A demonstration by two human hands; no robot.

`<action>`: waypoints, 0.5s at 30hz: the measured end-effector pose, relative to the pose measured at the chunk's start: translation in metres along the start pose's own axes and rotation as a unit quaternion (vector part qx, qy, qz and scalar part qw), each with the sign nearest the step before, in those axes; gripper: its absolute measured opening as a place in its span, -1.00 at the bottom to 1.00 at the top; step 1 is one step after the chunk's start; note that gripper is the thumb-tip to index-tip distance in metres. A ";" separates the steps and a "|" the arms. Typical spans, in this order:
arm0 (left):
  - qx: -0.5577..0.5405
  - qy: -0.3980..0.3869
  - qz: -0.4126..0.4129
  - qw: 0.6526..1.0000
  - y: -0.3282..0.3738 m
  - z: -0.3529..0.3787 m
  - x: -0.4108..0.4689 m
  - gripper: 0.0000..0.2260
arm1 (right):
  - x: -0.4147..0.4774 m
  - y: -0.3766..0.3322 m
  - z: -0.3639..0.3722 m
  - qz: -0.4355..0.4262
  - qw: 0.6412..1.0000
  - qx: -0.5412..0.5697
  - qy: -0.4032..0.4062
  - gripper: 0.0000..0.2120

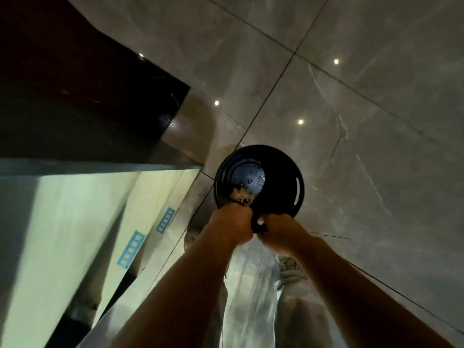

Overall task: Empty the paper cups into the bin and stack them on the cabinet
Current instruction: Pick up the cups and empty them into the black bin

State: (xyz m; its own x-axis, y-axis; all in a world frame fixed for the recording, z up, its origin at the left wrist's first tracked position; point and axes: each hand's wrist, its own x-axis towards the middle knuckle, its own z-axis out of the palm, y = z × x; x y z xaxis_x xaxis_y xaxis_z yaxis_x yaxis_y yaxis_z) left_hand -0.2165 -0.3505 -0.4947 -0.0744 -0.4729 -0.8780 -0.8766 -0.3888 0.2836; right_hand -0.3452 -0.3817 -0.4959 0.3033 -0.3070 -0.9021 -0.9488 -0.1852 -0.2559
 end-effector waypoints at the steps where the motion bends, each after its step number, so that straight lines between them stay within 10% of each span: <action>1: 0.002 0.000 0.002 1.000 0.003 -0.003 -0.021 -0.72 | -0.022 -0.003 -0.001 0.000 1.000 0.013 -0.001 -0.62; 15: -0.141 0.044 -0.141 0.979 0.035 0.067 -0.389 -0.66 | -0.333 -0.011 -0.017 -0.087 0.991 -0.099 -0.033 -0.57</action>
State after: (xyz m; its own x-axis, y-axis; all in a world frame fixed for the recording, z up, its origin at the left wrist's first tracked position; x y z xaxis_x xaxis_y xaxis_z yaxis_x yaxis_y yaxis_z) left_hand -0.2500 -0.1275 -0.1693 0.2043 -0.3772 -0.9033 -0.6895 -0.7105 0.1408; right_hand -0.4345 -0.2931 -0.1866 0.4488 -0.1944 -0.8722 -0.8444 -0.4118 -0.3427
